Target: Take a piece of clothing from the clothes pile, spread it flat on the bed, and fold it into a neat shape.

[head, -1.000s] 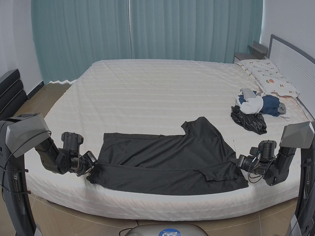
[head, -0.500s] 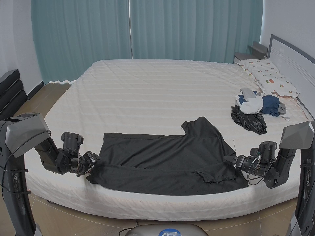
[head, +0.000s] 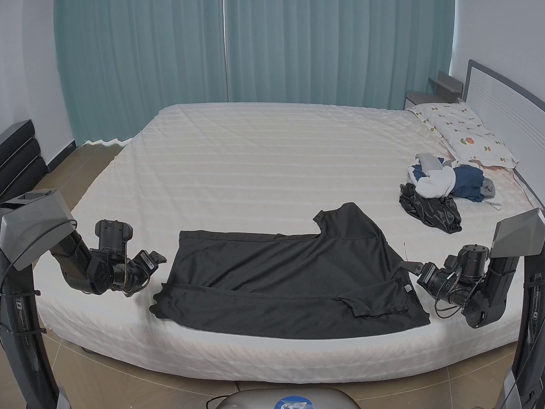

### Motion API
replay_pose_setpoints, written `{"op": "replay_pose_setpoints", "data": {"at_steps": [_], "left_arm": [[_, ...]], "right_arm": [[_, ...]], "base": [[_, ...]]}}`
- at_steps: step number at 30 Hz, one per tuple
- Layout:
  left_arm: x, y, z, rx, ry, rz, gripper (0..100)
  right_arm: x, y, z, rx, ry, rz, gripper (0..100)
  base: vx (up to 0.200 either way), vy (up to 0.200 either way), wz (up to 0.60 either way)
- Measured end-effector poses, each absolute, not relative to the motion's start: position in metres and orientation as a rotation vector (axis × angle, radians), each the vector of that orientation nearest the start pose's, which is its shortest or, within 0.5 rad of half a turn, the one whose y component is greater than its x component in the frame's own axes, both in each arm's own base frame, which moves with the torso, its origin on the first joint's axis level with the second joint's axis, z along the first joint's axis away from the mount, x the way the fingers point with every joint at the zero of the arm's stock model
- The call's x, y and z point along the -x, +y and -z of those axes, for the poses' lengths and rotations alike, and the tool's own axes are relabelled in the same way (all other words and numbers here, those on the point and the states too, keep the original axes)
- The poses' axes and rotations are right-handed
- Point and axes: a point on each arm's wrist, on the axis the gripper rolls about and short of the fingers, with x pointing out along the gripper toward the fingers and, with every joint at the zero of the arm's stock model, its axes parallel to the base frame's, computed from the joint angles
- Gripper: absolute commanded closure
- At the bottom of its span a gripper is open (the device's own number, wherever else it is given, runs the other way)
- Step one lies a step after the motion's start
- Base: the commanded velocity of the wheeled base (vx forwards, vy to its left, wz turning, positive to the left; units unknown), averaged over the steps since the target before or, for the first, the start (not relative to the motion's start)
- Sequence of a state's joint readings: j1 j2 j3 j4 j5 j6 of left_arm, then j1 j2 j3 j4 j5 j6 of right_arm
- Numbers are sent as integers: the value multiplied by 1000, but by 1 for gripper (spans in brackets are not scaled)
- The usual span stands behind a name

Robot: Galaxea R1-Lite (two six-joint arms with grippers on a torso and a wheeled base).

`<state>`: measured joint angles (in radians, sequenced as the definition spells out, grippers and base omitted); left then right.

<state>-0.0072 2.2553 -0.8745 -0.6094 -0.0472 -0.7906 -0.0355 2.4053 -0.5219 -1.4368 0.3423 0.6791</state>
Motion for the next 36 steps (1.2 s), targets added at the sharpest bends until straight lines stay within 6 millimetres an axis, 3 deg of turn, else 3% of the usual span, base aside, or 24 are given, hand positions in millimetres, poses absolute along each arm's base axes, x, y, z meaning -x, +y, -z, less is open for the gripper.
{"op": "replay_pose_setpoints", "data": {"at_steps": [4,22,36], "left_arm": [[-370,-2,-5,771,746,-256,0],[-378,-2,-11,782,720,-242,0],[-421,-14,-30,820,650,-198,0]], "right_arm": [[-332,-9,30,-759,518,-128,0],[-335,-15,33,-771,516,-116,0],[-341,-14,40,-841,520,-100,0]], "base": [[200,0,0],[0,0,0],[0,0,0]]}}
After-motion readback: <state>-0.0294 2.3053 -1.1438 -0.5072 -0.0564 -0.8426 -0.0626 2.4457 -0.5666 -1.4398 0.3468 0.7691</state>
